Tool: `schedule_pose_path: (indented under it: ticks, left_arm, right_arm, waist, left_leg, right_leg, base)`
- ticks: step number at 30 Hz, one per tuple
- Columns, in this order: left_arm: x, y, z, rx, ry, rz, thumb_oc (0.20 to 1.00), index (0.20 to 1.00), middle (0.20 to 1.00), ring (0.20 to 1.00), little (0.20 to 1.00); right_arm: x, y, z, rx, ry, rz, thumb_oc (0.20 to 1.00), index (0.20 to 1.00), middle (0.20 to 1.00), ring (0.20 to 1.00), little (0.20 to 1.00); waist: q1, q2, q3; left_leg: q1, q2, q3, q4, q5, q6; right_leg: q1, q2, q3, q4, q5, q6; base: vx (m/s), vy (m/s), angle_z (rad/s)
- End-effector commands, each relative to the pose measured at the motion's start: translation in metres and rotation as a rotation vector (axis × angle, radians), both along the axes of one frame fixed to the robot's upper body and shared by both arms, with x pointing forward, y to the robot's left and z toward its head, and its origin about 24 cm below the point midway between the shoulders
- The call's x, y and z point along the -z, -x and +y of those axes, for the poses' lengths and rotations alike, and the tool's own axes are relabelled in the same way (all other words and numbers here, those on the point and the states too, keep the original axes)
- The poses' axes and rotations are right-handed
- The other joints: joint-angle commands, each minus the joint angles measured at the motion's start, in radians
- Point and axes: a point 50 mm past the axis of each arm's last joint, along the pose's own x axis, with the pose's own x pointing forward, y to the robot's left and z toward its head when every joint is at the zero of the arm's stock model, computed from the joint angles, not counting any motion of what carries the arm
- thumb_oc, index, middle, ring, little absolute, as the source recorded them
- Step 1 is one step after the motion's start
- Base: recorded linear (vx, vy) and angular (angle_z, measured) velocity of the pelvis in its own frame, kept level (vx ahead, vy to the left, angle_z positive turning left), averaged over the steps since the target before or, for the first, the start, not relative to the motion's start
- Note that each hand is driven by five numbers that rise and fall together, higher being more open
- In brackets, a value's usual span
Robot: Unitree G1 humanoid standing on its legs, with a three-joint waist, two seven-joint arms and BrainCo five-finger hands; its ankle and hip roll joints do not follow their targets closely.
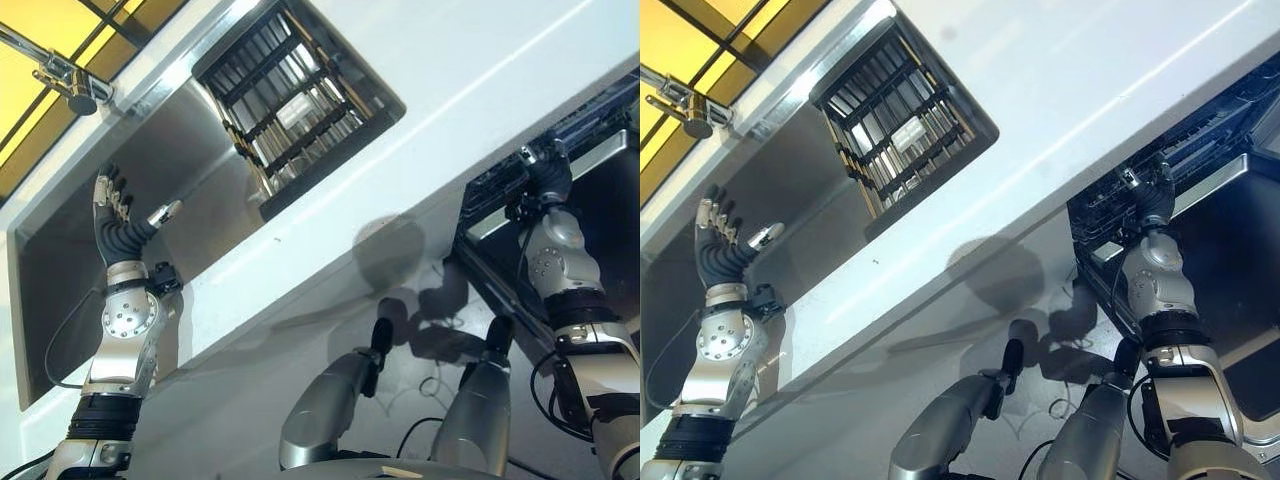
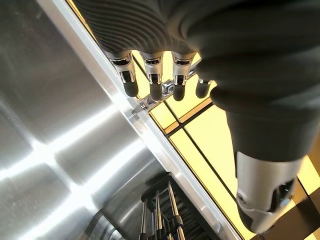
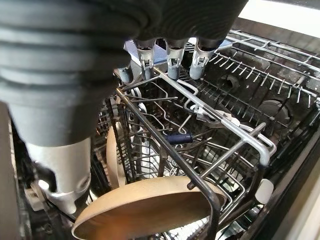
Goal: Pick up plates and place into dishwasher.
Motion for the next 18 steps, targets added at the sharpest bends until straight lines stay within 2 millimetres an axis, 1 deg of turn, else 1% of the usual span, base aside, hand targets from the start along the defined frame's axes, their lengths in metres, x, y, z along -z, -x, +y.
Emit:
schedule_pose_path:
  ticks: [1,6,11,15,18]
  left_arm:
    - [-0.030,0.007,0.009,-0.011,-0.103,-0.094,1.000,1.000,1.000,1.000,1.000]
    - [-0.040,0.001,0.008,-0.014,-0.137,-0.118,1.000,1.000,1.000,1.000,1.000]
    - [-0.051,-0.004,0.010,-0.028,-0.163,-0.142,1.000,1.000,1.000,1.000,1.000]
    - [-0.059,-0.008,0.011,-0.037,-0.171,-0.150,1.000,1.000,1.000,1.000,1.000]
    - [-0.062,-0.011,0.011,-0.039,-0.172,-0.150,1.000,1.000,1.000,1.000,1.000]
  right_arm:
    - [-0.087,-0.009,0.094,-0.349,0.041,-0.448,1.000,1.000,1.000,1.000,1.000]
    - [-0.069,-0.003,0.083,-0.259,0.025,-0.415,1.000,1.000,1.000,1.000,1.000]
    - [-0.047,0.001,0.071,-0.128,0.041,-0.333,1.000,1.000,1.000,1.000,1.000]
    - [-0.035,0.006,0.060,-0.035,0.043,-0.286,1.000,1.000,1.000,1.000,1.000]
    - [-0.026,0.011,0.054,0.008,0.074,-0.251,1.000,1.000,1.000,1.000,1.000]
  waist:
    - [0.081,-0.071,0.060]
    - [0.057,-0.120,0.074]
    - [0.028,-0.164,0.087]
    - [-0.008,-0.185,0.087]
    - [-0.031,-0.193,0.087]
  left_leg:
    - [-0.065,-0.007,0.017,0.095,-0.020,-0.009]
    - [-0.070,0.003,0.015,0.112,-0.038,0.005]
    - [-0.084,0.008,0.036,0.141,-0.071,0.019]
    - [-0.096,0.013,0.070,0.170,-0.101,0.032]
    - [-0.088,0.021,0.102,0.171,-0.114,0.040]
  right_leg:
    - [0.095,-0.066,0.088,-0.096,0.080,-0.007]
    - [0.086,-0.039,0.109,-0.102,0.098,-0.007]
    - [0.068,-0.017,0.144,-0.123,0.125,-0.009]
    - [0.044,-0.013,0.169,-0.156,0.152,-0.011]
    - [0.030,-0.016,0.179,-0.183,0.176,-0.008]
  base:
    - [-0.07,-0.115,0.13]
    - [-0.11,-0.111,0.04]
    - [-0.13,-0.041,-0.09]
    - [-0.10,0.062,-0.34]
    - [-0.09,0.116,-0.40]
